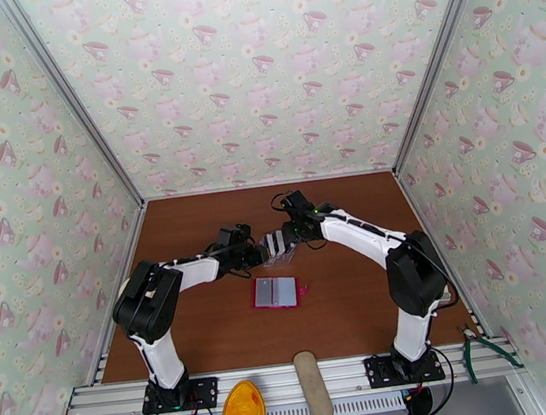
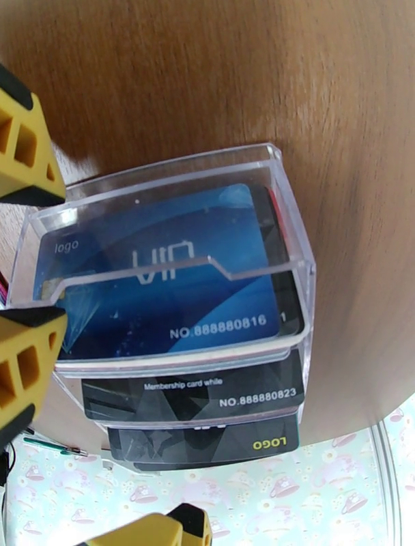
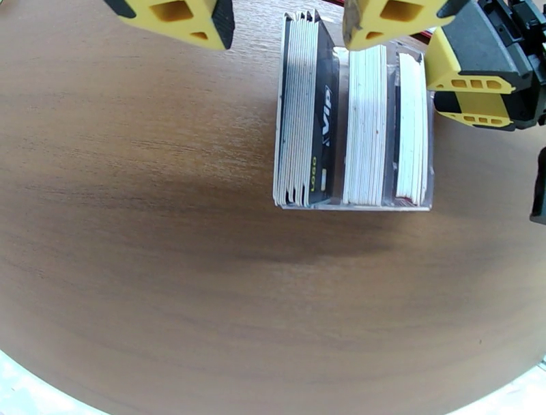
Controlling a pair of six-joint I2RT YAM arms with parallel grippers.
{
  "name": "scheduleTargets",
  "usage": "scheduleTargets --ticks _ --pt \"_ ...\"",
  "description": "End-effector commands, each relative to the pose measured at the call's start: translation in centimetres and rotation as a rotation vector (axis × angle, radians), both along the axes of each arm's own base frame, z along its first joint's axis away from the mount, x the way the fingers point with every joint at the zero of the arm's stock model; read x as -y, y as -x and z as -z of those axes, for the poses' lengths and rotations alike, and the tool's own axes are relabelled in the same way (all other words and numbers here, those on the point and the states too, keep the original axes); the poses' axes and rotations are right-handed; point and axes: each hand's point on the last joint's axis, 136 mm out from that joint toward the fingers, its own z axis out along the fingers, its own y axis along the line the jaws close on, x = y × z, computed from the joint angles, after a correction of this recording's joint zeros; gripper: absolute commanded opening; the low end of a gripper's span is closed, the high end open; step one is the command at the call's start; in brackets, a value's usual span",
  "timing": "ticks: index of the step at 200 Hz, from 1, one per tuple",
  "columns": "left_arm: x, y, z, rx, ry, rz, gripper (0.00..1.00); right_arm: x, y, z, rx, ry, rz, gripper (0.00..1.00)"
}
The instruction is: Put the credit cards into the card holder
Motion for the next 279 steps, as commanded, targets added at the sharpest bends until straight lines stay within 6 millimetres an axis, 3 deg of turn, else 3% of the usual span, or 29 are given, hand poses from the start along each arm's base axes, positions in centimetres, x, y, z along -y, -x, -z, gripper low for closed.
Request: scheduleTargets --ticks 1,104,165,279 --pt "-0.3 0.6 1.2 -0.038 -0.011 0.001 0.42 0.0 -0.1 0.6 -0.020 0.059 -0.030 0.47" --pt "-0.3 0.7 1.7 -0.049 -0.014 0.006 0.42 -1.3 0.0 3.5 -0.073 0.121 -0.082 0.47" --pt "-0.3 0.7 1.8 -0.050 -0.017 0.005 0.42 -0.4 -0.4 4.2 -0.069 0.242 -0.077 0.47" --pt "-0.6 0.7 2.2 -0.065 -0.025 -0.004 0.42 0.7 -1.0 2.6 -0.047 0.348 -0.090 0.45"
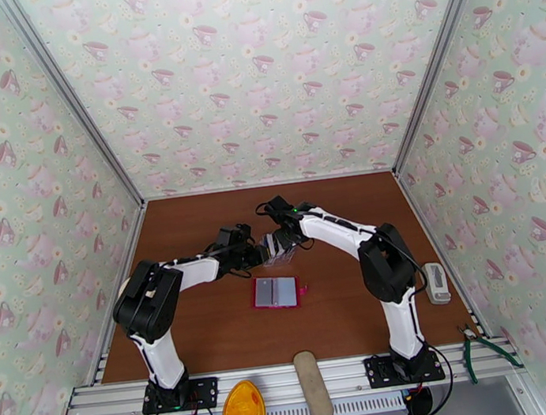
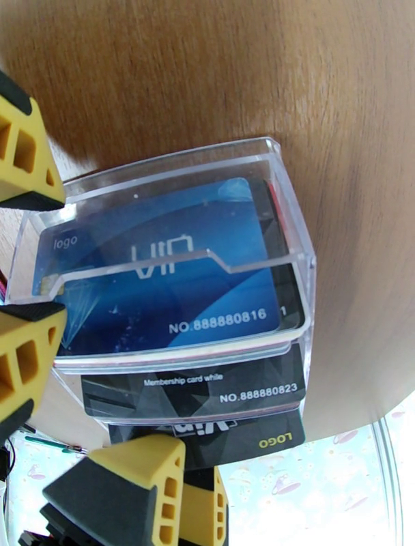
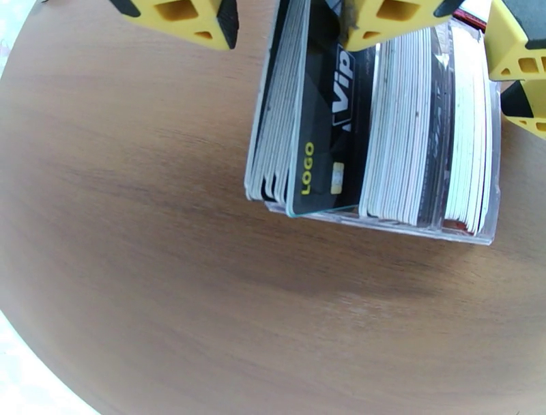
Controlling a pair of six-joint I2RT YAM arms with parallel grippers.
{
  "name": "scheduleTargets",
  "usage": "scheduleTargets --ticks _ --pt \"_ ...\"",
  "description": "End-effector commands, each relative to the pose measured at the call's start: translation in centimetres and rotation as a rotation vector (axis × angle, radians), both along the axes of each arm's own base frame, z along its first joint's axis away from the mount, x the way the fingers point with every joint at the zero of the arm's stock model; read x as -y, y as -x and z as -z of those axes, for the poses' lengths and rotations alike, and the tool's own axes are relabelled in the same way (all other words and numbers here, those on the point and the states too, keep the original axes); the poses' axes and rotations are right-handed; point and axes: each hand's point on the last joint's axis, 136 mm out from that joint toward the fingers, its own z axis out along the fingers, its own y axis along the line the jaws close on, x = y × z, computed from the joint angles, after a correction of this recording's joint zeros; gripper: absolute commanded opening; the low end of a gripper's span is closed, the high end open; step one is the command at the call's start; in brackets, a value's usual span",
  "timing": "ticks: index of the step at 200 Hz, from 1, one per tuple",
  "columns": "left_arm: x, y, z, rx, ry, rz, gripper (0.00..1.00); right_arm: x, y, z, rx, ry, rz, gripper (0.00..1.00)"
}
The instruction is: Put the credit cards into the card holder
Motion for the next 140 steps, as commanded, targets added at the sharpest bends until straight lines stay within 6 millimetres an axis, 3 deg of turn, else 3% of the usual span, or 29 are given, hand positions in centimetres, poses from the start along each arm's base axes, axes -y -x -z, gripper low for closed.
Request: scheduleTargets --ticks 1,52,91,140 --pt "-0.7 0.6 2.1 -0.062 -0.030 -0.009 0.42 1.0 -0.3 -0.3 0.003 0.073 -0.001 0.45" --pt "-0.8 0.6 2.2 -0.064 -0.030 -0.010 0.42 0.6 -0.1 -0.4 -0.004 0.067 -0.013 0.40" --pt "-0.5 0.7 2.4 -0.070 -0.019 -0.001 0.42 -1.8 0.5 -1.1 -0.030 -0.061 -0.057 0.43" --pt "-0.4 0.7 2.5 -0.073 -0.017 0.002 0.42 -1.8 -1.1 -1.0 -0.015 -0.056 -0.025 0.44"
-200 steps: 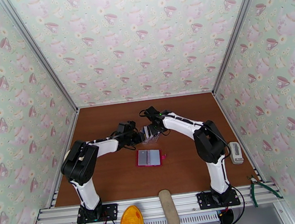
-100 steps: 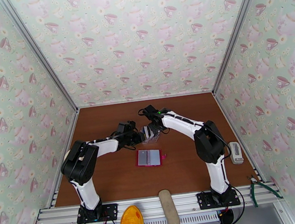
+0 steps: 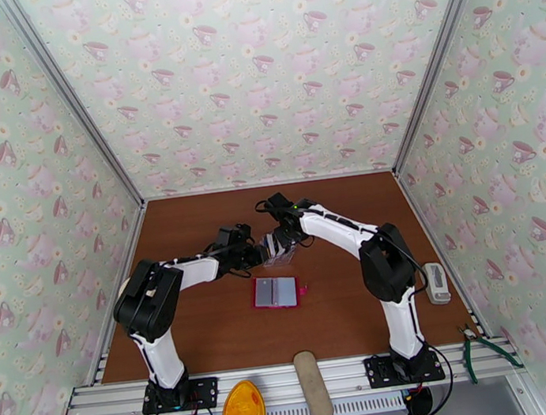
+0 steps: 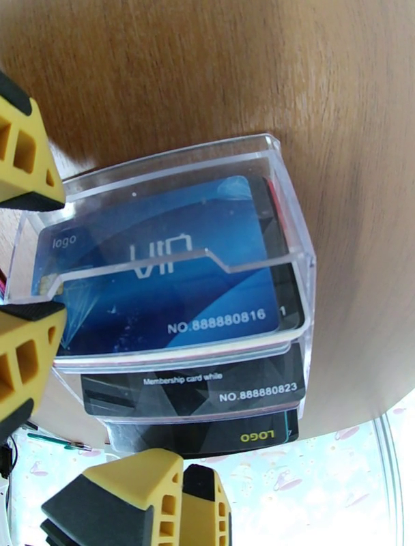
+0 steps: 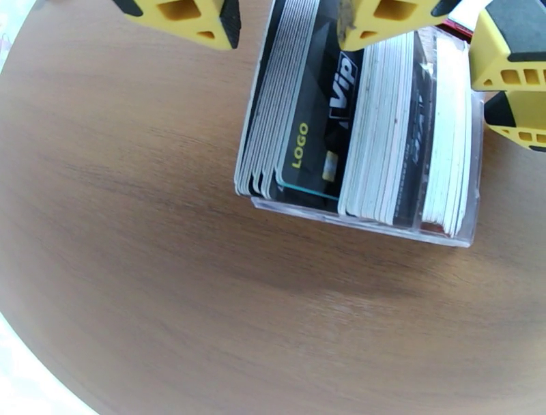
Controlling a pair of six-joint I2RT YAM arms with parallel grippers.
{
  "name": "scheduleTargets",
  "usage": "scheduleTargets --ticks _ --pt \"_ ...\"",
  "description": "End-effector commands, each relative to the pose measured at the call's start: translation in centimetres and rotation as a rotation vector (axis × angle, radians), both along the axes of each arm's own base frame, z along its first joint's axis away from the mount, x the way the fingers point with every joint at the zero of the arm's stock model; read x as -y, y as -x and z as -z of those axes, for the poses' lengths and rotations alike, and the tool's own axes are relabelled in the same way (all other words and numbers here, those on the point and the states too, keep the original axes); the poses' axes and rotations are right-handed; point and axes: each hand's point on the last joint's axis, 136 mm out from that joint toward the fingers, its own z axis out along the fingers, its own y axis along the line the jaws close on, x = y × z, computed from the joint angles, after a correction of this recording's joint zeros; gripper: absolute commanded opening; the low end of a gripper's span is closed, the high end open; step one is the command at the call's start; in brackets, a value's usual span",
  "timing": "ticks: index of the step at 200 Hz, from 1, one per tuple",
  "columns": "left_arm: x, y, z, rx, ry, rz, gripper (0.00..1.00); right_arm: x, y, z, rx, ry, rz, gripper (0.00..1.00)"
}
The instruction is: Put the credit cards into the card holder
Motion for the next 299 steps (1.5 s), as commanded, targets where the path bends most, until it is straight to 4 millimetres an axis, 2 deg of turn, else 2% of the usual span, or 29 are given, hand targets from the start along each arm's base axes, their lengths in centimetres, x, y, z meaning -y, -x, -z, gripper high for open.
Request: scheduleTargets --ticks 1,32,119,146,176,234,299 --pt "-0.6 0.7 2.4 -0.066 -0.035 -0.009 0.42 -0.7 -1.1 -0.1 0.003 -0.021 0.007 0.44" --pt "-0.6 0.7 2.4 -0.066 -0.035 -0.010 0.42 -0.9 -1.7 0.8 -0.015 -0.014 0.004 0.44" --pt "-0.7 0.6 2.5 -0.069 -0.039 -0.014 0.42 1.0 -3.3 2.4 -0.025 0.055 0.045 0.43" --pt "-0.7 0.6 2.6 -0.070 -0.041 -0.015 0.42 1.9 -3.9 2.4 -0.020 0.064 0.065 0.41" --pt "-0.7 0.6 2.6 -0.072 -0.040 -0.016 0.41 2.0 -4.3 1.8 -0.010 0.062 0.062 0.39" --pt "-0.7 0.6 2.7 -0.075 -0.039 -0.015 0.41 1.3 -4.0 0.6 -0.002 0.044 0.044 0.33" --pt "-0.7 0.6 2.8 -0.078 -0.038 -0.015 0.41 0.5 -3.4 0.4 -0.006 0.048 0.023 0.14"
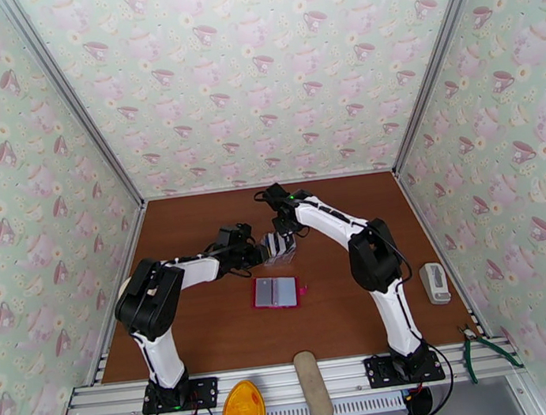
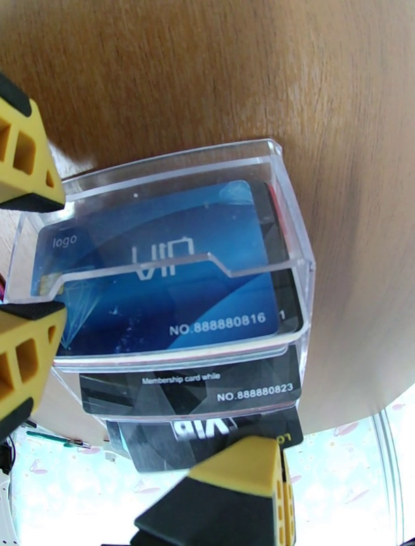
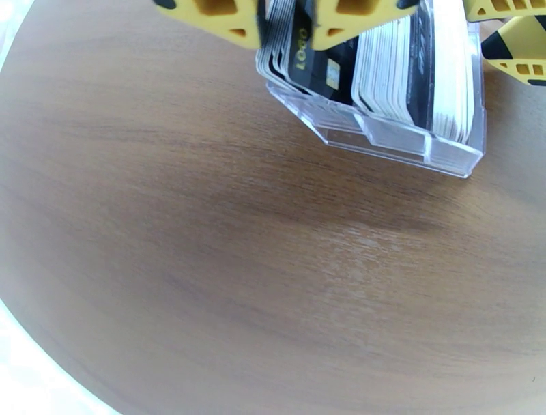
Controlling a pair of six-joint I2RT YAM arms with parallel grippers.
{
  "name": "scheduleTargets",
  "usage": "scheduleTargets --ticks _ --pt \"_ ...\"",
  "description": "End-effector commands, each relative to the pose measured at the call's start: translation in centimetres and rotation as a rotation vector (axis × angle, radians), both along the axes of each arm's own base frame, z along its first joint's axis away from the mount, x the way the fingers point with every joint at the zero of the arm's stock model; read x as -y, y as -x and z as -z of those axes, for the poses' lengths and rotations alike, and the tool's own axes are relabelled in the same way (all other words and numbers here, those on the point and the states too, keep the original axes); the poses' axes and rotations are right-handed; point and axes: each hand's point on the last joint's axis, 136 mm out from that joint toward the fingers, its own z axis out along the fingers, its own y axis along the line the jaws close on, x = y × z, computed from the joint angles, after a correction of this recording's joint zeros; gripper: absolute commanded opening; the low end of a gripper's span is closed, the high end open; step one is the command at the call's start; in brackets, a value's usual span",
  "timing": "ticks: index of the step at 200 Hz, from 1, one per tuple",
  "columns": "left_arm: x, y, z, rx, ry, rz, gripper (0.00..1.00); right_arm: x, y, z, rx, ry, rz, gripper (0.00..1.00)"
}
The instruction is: Put the credit cards into the card holder
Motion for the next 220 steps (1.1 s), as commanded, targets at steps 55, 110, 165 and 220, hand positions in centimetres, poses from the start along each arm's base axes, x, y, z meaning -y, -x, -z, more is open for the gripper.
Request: scheduleTargets --ticks 55,110,165,220 --pt "-0.8 0.9 2.8 -0.085 -0.054 -0.013 0.41 -0.7 1.3 0.1 -0.045 -0.025 -0.023 0.00" --pt "-0.9 0.9 2.8 -0.088 -0.056 -0.013 0.41 -2.1 3.0 1.4 -0.110 -0.133 -0.030 0.01" --pt "-0.9 0.9 2.7 -0.086 -0.055 -0.014 0.41 -2.0 4.4 3.1 -0.154 -0.167 -0.014 0.12" --pt "-0.9 0.9 2.6 -0.084 -0.052 -0.012 0.41 -1.7 5.0 2.3 -0.147 -0.189 0.005 0.14"
